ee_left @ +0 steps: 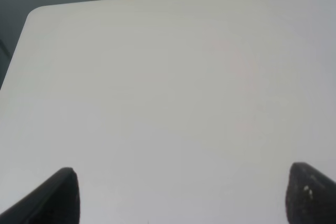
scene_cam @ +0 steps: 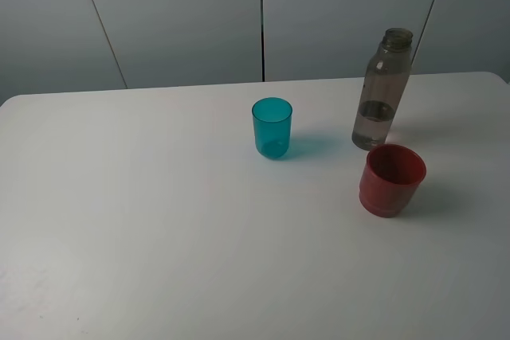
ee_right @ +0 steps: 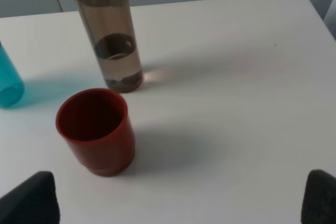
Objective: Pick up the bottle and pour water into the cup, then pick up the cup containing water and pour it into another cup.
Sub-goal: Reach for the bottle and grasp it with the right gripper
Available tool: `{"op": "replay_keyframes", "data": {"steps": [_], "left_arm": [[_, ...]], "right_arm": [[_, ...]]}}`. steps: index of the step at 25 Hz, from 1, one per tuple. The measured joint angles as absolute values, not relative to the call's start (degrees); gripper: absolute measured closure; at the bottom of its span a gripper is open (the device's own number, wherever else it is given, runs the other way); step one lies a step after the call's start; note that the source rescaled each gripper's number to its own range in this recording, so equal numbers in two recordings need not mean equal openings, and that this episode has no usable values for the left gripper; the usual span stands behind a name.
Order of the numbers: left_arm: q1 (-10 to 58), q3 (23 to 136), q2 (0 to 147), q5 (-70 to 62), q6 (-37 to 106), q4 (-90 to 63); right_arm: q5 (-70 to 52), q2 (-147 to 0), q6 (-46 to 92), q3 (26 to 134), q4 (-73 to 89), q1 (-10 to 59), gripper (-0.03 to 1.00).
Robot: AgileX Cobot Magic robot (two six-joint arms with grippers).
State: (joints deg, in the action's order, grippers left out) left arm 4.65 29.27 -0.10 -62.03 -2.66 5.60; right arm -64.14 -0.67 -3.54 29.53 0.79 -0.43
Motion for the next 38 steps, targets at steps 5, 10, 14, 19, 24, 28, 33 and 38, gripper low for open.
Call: {"op": "replay_keyframes", "data": {"steps": [5, 10, 14, 19, 24, 28, 33, 38], "left_arm": [[4.7, 29.3, -0.1, -62.0, -2.7, 5.6], [4.7, 29.3, -0.1, -62.0, -2.7, 5.6], [4.7, 29.3, -0.1, -62.0, -2.7, 5.6], [4.7, 29.3, -0.1, -62.0, -2.7, 5.6], [4.7, 29.3, -0.1, -62.0, -2.7, 5.6], [4.7, 29.3, -0.1, -62.0, -2.7, 5.6], [4.7, 29.3, -0.1, -62.0, -2.7, 5.6], [4.7, 29.3, -0.1, -62.0, -2.7, 5.6]], "right_arm": [[-66.0, -14.6, -3.5, 36.5, 1.9, 1.6, -0.03], [-58.5, -32.2, -3.5, 42.9, 3.2, 3.9, -0.03], [-48.0, -43.3, -3.6, 43.4, 6.0, 8.4, -0.03], [-36.5, -54.3, -6.7, 43.4, 9.7, 13.4, -0.03], [-17.8, -61.8, -11.1, 39.0, 4.7, 13.7, -0.03], [4.1, -64.9, -11.5, 29.0, -0.9, 15.3, -0.03], [13.2, -71.6, -11.2, 24.5, -1.9, 15.3, -0.03], [24.4, -78.3, -9.9, 24.5, -2.1, 15.3, -0.03]]}}
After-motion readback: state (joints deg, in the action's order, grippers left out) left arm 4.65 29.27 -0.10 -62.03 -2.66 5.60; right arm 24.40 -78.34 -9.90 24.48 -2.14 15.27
